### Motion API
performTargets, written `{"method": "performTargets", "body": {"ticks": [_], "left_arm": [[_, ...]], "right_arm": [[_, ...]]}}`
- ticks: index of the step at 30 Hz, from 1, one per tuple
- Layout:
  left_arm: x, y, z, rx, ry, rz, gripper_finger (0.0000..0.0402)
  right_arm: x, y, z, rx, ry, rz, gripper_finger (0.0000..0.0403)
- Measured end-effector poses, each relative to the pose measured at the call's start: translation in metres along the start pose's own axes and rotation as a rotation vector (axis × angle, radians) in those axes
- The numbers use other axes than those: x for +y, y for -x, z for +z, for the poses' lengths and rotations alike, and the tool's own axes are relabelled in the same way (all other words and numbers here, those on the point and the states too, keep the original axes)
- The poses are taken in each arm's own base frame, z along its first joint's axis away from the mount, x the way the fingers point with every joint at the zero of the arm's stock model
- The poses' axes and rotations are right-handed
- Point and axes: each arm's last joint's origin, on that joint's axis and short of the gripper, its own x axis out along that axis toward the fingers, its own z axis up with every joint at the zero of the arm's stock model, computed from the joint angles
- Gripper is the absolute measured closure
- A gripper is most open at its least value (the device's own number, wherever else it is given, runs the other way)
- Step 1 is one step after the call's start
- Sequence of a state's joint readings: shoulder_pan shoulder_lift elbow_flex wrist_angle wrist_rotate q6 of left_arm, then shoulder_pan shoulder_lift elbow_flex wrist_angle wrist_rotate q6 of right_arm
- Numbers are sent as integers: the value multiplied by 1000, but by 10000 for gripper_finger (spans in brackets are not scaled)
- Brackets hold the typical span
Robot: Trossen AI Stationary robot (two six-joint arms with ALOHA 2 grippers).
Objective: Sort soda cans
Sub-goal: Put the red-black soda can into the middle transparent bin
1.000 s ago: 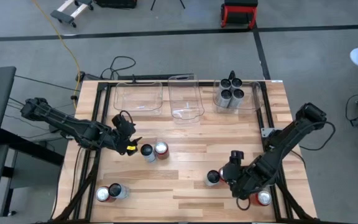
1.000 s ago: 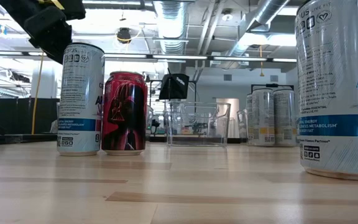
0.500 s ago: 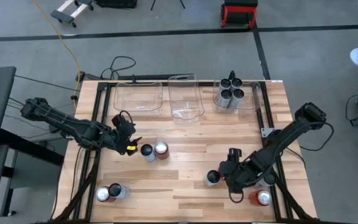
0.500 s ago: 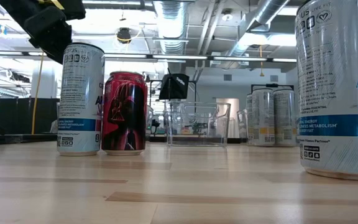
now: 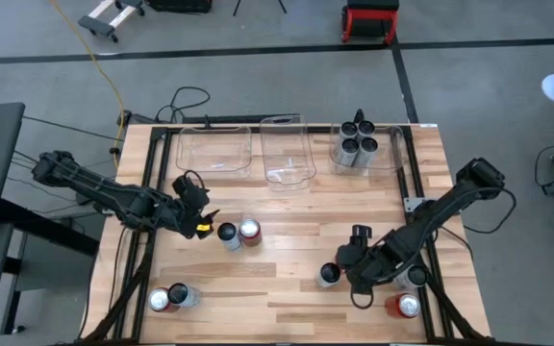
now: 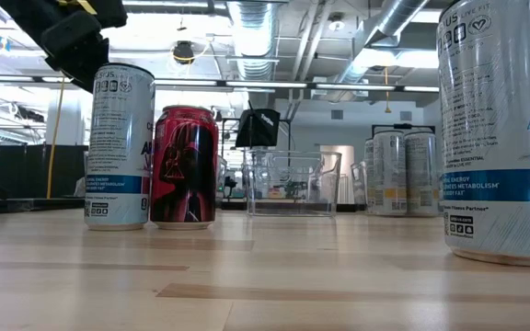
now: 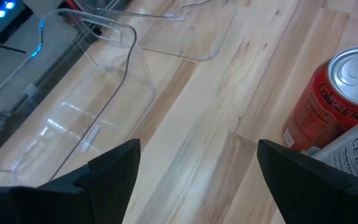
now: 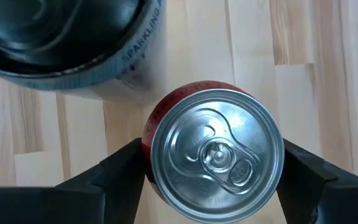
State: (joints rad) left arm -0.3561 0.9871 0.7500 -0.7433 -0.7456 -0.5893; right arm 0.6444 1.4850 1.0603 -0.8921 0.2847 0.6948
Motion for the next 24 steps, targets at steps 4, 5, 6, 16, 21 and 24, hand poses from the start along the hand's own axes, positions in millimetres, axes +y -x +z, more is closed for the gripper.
{"method": "performTargets", "body": {"ticks": [4, 5, 6, 16, 21, 24], "left_arm": [[0, 0, 0, 0, 13, 0, 81], [0, 0, 0, 0, 14, 0, 81], [0, 0, 0, 0, 14, 0, 81], [0, 0, 0, 0, 14, 0, 81], [0, 0, 0, 0, 14, 1, 81], [0, 0, 0, 0, 15, 0, 81]], "right_arm": [[-1, 10, 5, -21, 14, 19, 109], [-1, 14, 8, -38, 17, 31, 109], [-1, 17, 9, -51, 19, 40, 109], [-8, 43, 17, -139, 28, 75, 109], [-11, 53, 23, -176, 40, 79, 109], [-14, 56, 27, -179, 46, 74, 109]]}}
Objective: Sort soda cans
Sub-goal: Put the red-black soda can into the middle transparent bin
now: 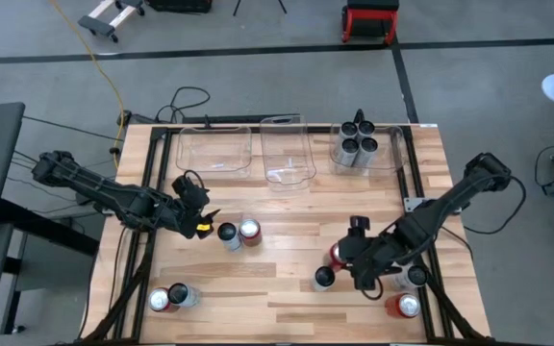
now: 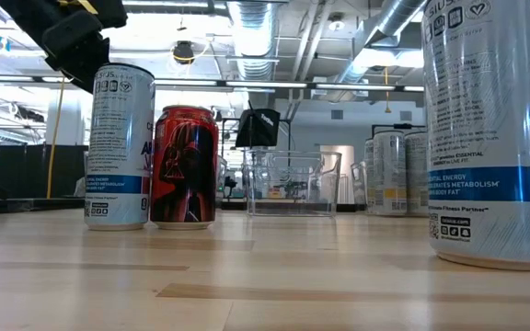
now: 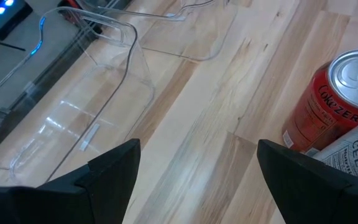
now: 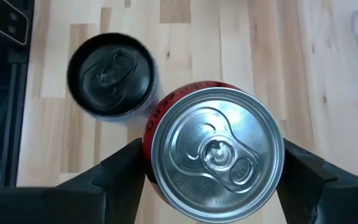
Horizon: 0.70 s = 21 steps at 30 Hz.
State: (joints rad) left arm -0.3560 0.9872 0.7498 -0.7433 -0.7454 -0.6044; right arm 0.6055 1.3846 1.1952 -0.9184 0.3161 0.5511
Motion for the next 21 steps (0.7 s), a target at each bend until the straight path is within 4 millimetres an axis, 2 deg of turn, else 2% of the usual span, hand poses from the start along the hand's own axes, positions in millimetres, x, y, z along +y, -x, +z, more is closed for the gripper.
{"method": "performTargets", "body": {"ticks": [11, 21], "left_arm": [[0, 0, 0, -1, -15, 1, 81], [2, 0, 1, -44, -49, 66, 81]], "right_arm": [[-32, 3, 20, 12, -58, -80, 110], [-87, 0, 48, -32, -125, -179, 110]]}}
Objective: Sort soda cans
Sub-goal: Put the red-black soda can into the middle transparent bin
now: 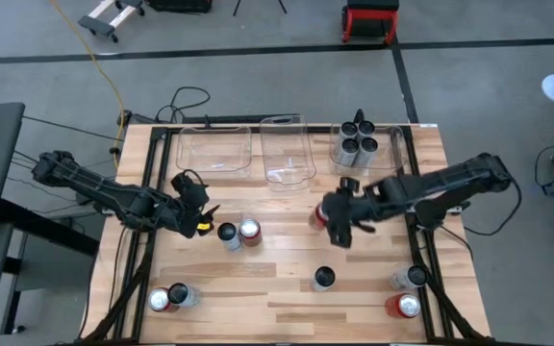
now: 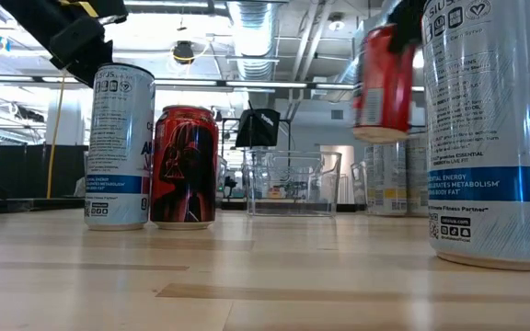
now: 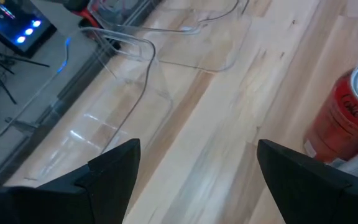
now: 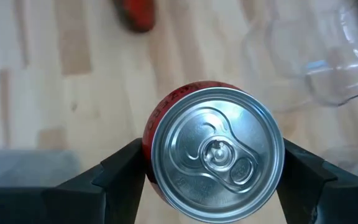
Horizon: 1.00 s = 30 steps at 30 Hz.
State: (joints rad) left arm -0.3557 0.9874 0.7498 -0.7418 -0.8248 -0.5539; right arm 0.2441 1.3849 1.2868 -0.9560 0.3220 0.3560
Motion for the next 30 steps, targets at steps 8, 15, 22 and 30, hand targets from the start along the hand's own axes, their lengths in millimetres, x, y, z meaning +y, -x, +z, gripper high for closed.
{"method": "performTargets", "body": {"ticks": [8, 15, 22, 30], "left_arm": [[0, 0, 0, -1, -27, 3, 81], [0, 0, 0, -1, -33, 4, 81], [1, -1, 0, -3, -27, 14, 81], [1, -1, 1, -2, -29, 15, 81]], "right_arm": [[-47, -12, 29, -147, -45, -73, 110], [-86, -18, 38, -181, -82, -159, 110], [-106, -20, 50, -280, -83, -205, 110], [-132, -29, 57, -319, -98, -252, 110]]}}
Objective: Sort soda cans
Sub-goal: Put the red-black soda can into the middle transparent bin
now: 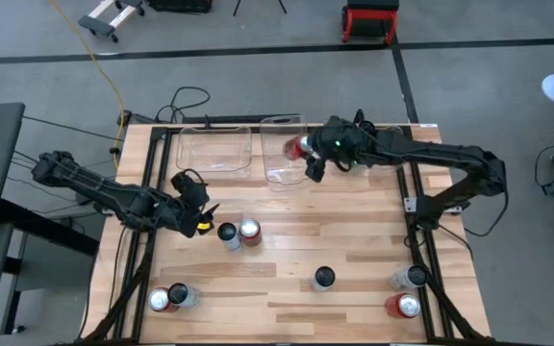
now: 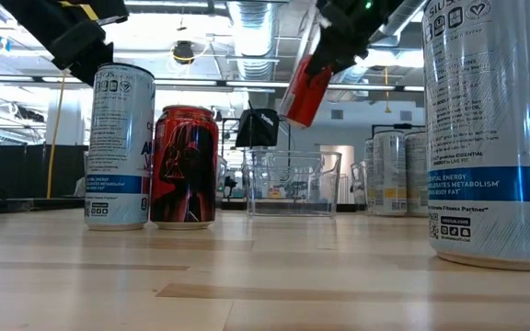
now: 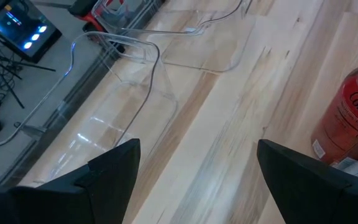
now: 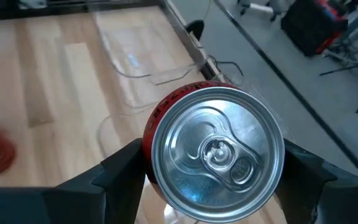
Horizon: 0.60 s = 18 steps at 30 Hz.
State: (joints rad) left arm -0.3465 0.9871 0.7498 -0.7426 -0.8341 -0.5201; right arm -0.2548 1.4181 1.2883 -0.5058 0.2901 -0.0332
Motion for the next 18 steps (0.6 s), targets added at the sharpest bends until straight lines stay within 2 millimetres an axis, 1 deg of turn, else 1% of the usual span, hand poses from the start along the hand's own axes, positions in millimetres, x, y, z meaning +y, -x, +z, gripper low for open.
{"method": "performTargets", "body": {"ticks": [4, 7, 10, 14, 18], "left_arm": [[0, 0, 0, 0, 1, 1, 81], [1, 0, 0, -13, 0, 25, 81], [1, 0, 1, -17, -7, 32, 81], [1, 0, 1, -17, -18, 33, 81], [2, 0, 1, -31, -18, 56, 81]], "right_arm": [[-6, -33, -9, 86, -118, -22, 110], [-5, -58, -20, 164, -133, -35, 110], [-6, -71, -23, 224, -129, -38, 110], [-5, -83, -21, 263, -118, -36, 110], [-9, -94, -9, 242, -93, -41, 110]]}}
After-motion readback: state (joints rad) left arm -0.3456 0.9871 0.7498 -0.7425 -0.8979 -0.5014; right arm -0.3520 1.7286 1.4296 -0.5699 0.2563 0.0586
